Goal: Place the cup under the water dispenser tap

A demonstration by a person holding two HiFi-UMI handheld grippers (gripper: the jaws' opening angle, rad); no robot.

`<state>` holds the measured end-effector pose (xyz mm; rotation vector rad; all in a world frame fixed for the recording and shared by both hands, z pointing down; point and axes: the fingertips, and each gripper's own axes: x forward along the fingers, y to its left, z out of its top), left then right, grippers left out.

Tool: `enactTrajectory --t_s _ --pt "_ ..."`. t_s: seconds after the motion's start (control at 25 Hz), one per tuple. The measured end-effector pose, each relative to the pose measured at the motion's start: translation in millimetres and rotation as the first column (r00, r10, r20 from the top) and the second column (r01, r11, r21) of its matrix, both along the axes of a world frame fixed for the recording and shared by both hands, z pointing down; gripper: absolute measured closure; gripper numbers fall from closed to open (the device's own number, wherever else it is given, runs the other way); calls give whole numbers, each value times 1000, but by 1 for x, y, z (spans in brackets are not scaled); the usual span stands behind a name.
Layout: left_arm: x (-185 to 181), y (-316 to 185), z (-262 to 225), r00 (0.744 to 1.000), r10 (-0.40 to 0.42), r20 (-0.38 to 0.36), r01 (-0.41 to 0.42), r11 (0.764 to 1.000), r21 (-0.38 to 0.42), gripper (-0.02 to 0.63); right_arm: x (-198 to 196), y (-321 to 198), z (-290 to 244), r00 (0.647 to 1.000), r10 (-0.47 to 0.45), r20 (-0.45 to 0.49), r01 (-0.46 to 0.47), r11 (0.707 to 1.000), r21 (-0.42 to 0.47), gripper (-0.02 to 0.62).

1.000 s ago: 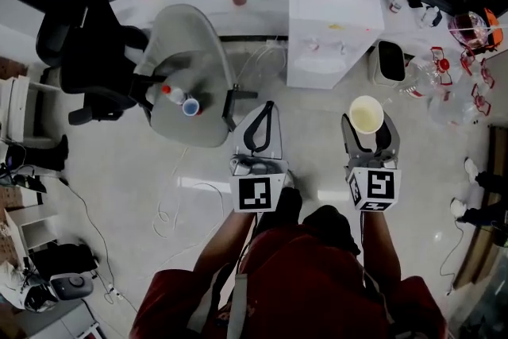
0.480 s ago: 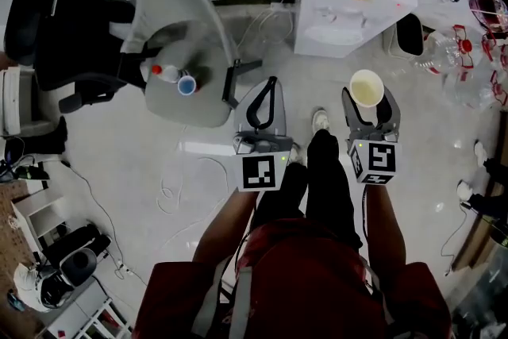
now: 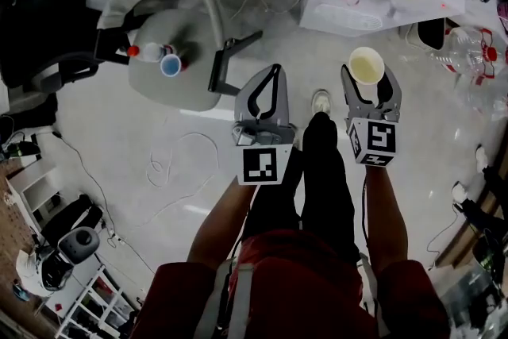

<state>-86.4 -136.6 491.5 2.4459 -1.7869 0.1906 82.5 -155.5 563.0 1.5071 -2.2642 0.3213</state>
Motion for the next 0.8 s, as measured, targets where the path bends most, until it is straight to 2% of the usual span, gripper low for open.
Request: enactTrajectory --t_s 0.24,0.52,0.72,0.8 --pt "9 -38 53 1000 -22 -7 21 997 -73 600 3 -46 52 1000 -28 -8 28 999 -40 299" --pt "26 -42 116 1000 8 8 -7 993 -121 601 5 -68 119 999 -41 -6 40 997 -65 299" --pt "39 -42 147 996 65 65 -54 986 -155 600 9 -90 148 999 -40 -9 39 998 -54 298" --pt "37 -38 157 999 34 41 -26 982 -189 600 6 -99 158 999 -40 2 40 998 -50 298"
